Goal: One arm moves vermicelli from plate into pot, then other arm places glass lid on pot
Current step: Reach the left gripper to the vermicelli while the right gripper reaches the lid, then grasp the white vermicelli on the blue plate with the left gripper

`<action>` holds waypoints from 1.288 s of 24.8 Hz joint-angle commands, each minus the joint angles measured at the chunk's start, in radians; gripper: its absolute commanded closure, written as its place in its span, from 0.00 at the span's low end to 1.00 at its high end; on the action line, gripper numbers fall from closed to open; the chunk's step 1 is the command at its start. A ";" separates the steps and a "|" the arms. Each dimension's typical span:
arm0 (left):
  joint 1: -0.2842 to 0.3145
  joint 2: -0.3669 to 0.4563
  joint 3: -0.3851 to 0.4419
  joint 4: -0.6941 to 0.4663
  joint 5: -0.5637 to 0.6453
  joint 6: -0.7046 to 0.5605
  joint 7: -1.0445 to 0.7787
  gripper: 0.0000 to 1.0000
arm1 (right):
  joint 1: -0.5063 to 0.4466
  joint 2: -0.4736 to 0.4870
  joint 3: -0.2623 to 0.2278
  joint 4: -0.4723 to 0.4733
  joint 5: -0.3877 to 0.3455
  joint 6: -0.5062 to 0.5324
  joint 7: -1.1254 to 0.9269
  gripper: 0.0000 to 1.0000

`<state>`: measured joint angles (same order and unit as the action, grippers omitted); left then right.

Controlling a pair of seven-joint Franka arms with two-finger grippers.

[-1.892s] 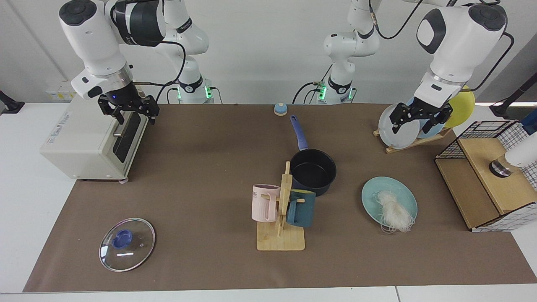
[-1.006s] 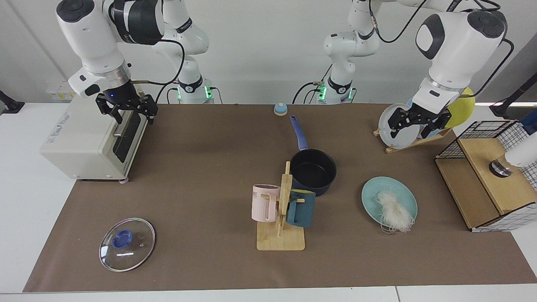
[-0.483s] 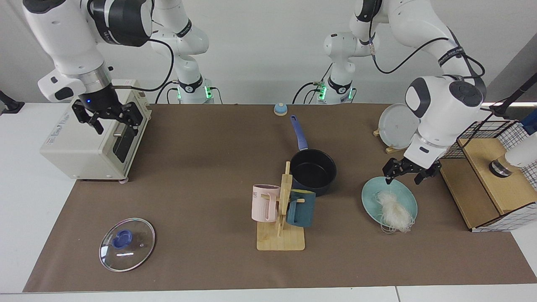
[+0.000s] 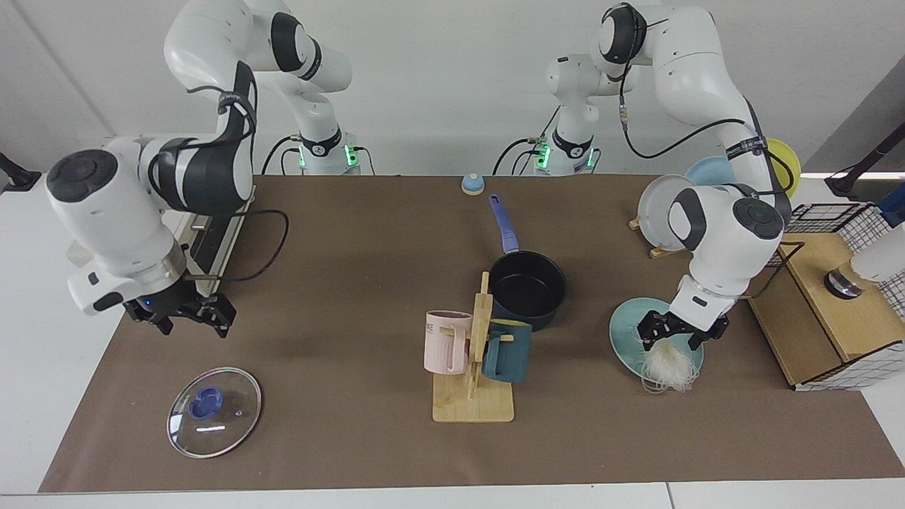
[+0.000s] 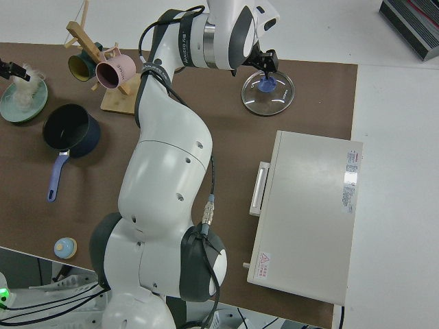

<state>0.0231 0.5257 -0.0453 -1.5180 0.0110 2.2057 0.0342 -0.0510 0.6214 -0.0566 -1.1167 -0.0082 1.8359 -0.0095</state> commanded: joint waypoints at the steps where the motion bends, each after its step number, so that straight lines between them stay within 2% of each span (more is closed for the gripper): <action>1: 0.009 0.031 -0.001 0.016 -0.009 0.016 0.001 0.00 | -0.046 0.133 0.037 0.083 0.033 0.092 -0.038 0.00; 10: 0.005 0.056 -0.001 -0.002 -0.011 0.031 -0.079 0.00 | -0.055 0.207 0.038 0.081 0.033 0.230 -0.040 0.00; 15: 0.008 0.085 -0.001 -0.051 -0.009 0.127 -0.065 0.00 | -0.056 0.216 0.038 0.075 0.033 0.253 -0.035 0.00; 19: 0.008 0.089 -0.001 -0.051 0.003 0.129 -0.039 0.07 | -0.063 0.230 0.038 0.072 0.034 0.255 -0.037 0.00; 20: 0.008 0.089 -0.001 -0.051 0.001 0.129 -0.021 0.14 | -0.063 0.230 0.038 0.071 0.034 0.255 -0.037 0.00; 21: 0.009 0.088 -0.001 -0.051 0.003 0.129 0.010 0.41 | -0.063 0.233 0.038 0.071 0.034 0.256 -0.037 0.00; 22: 0.011 0.088 -0.001 -0.050 0.004 0.123 0.053 0.72 | -0.063 0.238 0.038 0.071 0.034 0.264 -0.037 0.00; 23: 0.011 0.088 0.001 -0.050 0.001 0.118 0.094 0.91 | -0.064 0.238 0.038 0.066 0.037 0.275 -0.037 0.00; 24: 0.011 0.088 0.001 -0.048 -0.006 0.114 0.119 1.00 | -0.064 0.238 0.038 0.057 0.037 0.281 -0.037 0.00; 32: 0.015 0.076 0.007 -0.036 0.003 0.092 0.139 1.00 | -0.079 0.236 0.038 0.017 0.054 0.325 -0.038 0.00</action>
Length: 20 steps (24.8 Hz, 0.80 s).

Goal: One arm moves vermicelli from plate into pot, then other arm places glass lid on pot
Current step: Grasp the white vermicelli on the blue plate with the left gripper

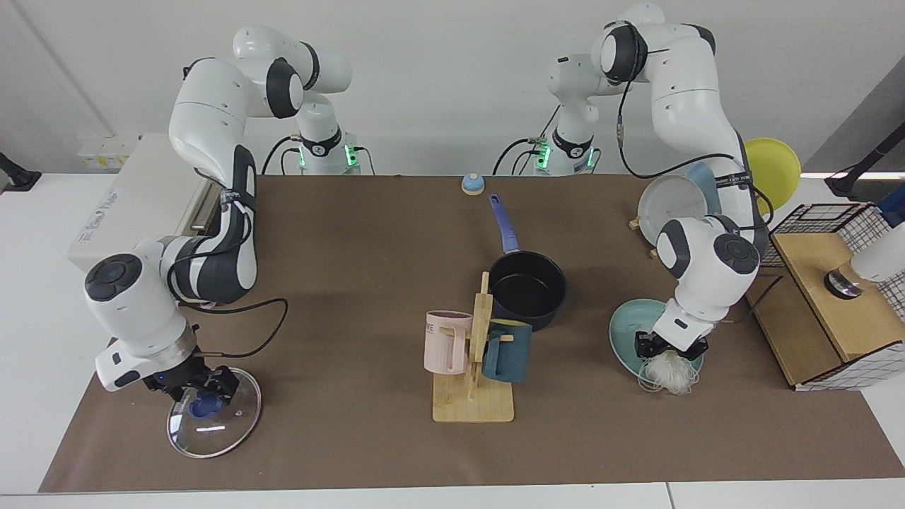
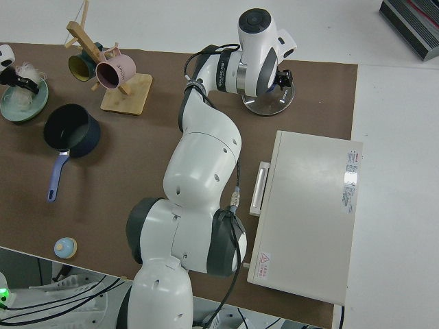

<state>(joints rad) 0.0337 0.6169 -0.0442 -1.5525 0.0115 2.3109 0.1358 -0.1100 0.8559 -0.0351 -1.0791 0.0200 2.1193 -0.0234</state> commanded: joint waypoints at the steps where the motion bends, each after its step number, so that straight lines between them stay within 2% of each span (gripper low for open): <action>1: 0.003 -0.022 0.007 0.005 0.004 -0.025 0.038 1.00 | -0.020 0.002 0.017 -0.022 0.028 0.044 -0.024 0.00; 10: 0.000 -0.131 0.004 0.008 -0.001 -0.155 0.076 1.00 | -0.017 0.000 0.017 -0.033 0.055 0.044 -0.021 0.00; 20: -0.028 -0.328 -0.019 0.006 -0.010 -0.363 0.053 1.00 | -0.017 0.000 0.015 -0.036 0.052 0.076 -0.026 0.00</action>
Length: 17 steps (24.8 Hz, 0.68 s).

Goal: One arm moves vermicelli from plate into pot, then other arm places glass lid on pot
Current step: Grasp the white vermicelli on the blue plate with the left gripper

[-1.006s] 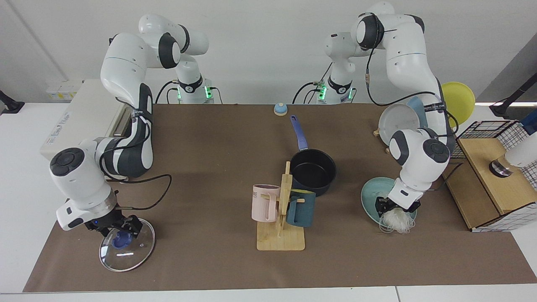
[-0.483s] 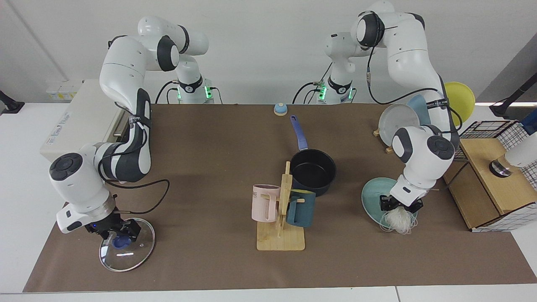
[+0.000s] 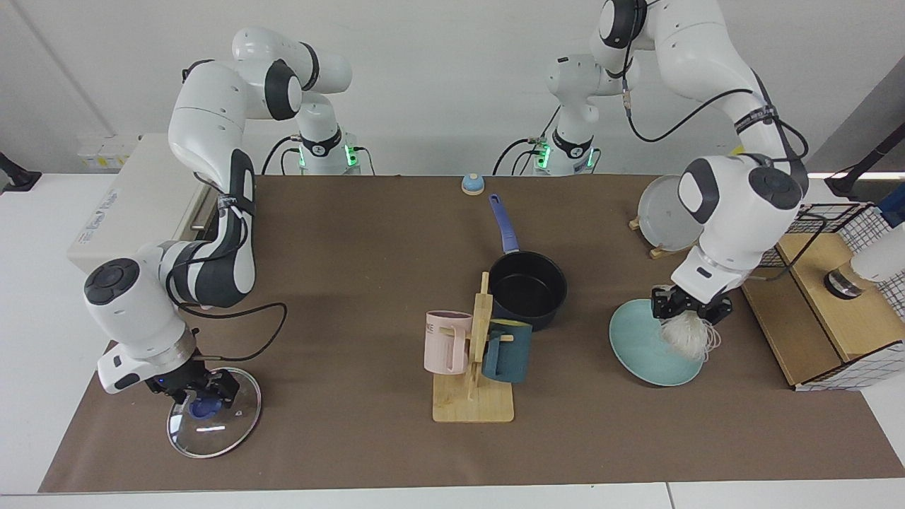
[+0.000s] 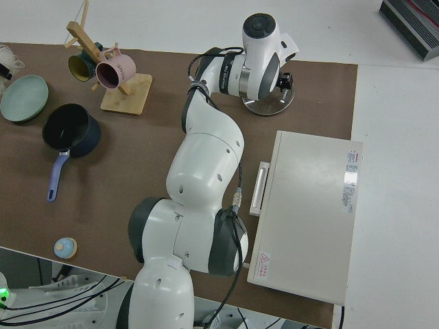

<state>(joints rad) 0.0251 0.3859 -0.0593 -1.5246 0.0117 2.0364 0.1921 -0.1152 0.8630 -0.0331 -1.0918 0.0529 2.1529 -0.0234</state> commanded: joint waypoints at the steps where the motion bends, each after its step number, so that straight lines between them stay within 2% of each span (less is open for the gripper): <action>1: -0.019 -0.117 -0.011 -0.023 -0.010 -0.105 -0.017 1.00 | -0.014 -0.007 0.015 -0.023 0.019 0.042 -0.026 0.00; 8: -0.042 -0.196 -0.053 -0.041 -0.004 -0.234 -0.134 1.00 | -0.011 -0.007 0.015 -0.023 0.024 0.045 -0.020 0.00; 12: -0.071 -0.206 -0.088 -0.068 0.002 -0.214 -0.229 1.00 | -0.012 -0.007 0.015 -0.036 0.027 0.045 -0.017 0.00; 17: -0.076 -0.206 -0.163 -0.074 0.002 -0.205 -0.338 1.00 | -0.009 -0.007 0.015 -0.037 0.025 0.057 -0.013 0.02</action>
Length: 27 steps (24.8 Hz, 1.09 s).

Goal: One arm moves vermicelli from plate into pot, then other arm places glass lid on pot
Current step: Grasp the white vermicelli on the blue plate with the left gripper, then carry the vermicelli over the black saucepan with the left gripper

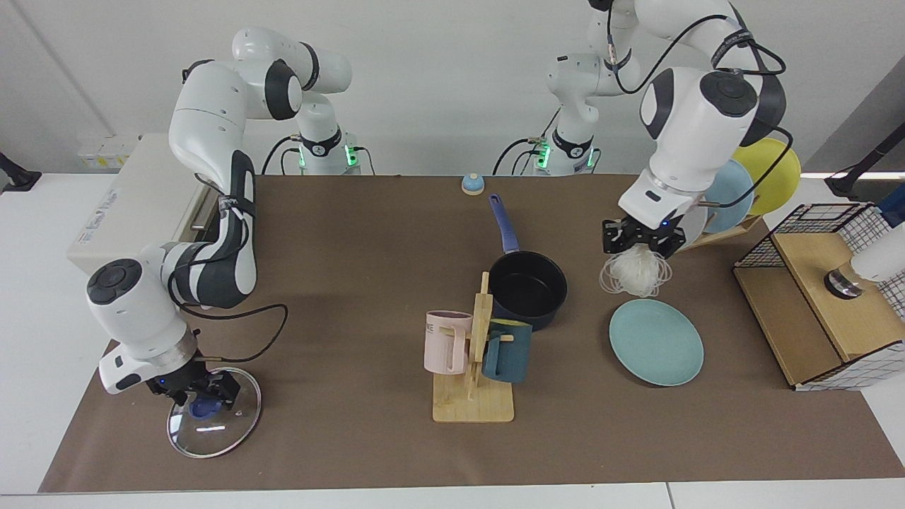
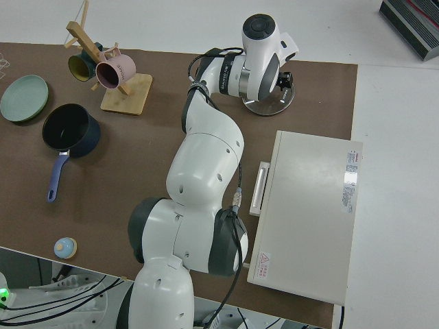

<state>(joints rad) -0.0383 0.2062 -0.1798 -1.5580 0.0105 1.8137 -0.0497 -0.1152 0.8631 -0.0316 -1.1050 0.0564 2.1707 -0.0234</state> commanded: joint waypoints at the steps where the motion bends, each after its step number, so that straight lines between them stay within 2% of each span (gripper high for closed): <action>1: -0.012 -0.027 -0.052 -0.048 0.003 0.022 -0.111 1.00 | -0.011 -0.007 0.013 -0.026 0.020 0.060 -0.013 0.11; 2: -0.014 -0.027 -0.064 -0.060 0.003 0.030 -0.122 1.00 | -0.011 -0.007 0.013 -0.029 0.019 0.087 -0.018 0.39; 3: -0.014 -0.027 -0.076 -0.072 0.002 0.039 -0.125 1.00 | -0.011 -0.009 0.013 -0.038 0.014 0.096 -0.029 0.77; 4: -0.014 -0.027 -0.085 -0.091 0.002 0.050 -0.125 1.00 | -0.011 -0.013 0.013 -0.045 0.013 0.097 -0.030 0.99; 12: -0.015 -0.021 -0.119 -0.189 -0.009 0.142 -0.196 1.00 | -0.008 -0.021 0.012 -0.053 0.014 0.095 -0.033 1.00; 16: -0.015 -0.013 -0.147 -0.224 -0.009 0.157 -0.275 1.00 | -0.008 -0.021 0.012 -0.053 0.013 0.095 -0.033 1.00; 21: -0.025 -0.002 -0.170 -0.283 -0.010 0.243 -0.383 1.00 | -0.006 -0.027 0.012 -0.053 0.010 0.095 -0.030 1.00; 27: -0.043 0.048 -0.170 -0.303 -0.010 0.318 -0.394 1.00 | 0.006 -0.088 0.012 -0.058 0.014 0.068 -0.030 1.00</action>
<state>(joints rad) -0.0718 0.2360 -0.3552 -1.8282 0.0099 2.0606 -0.4236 -0.1125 0.8523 -0.0243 -1.1194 0.0590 2.2420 -0.0247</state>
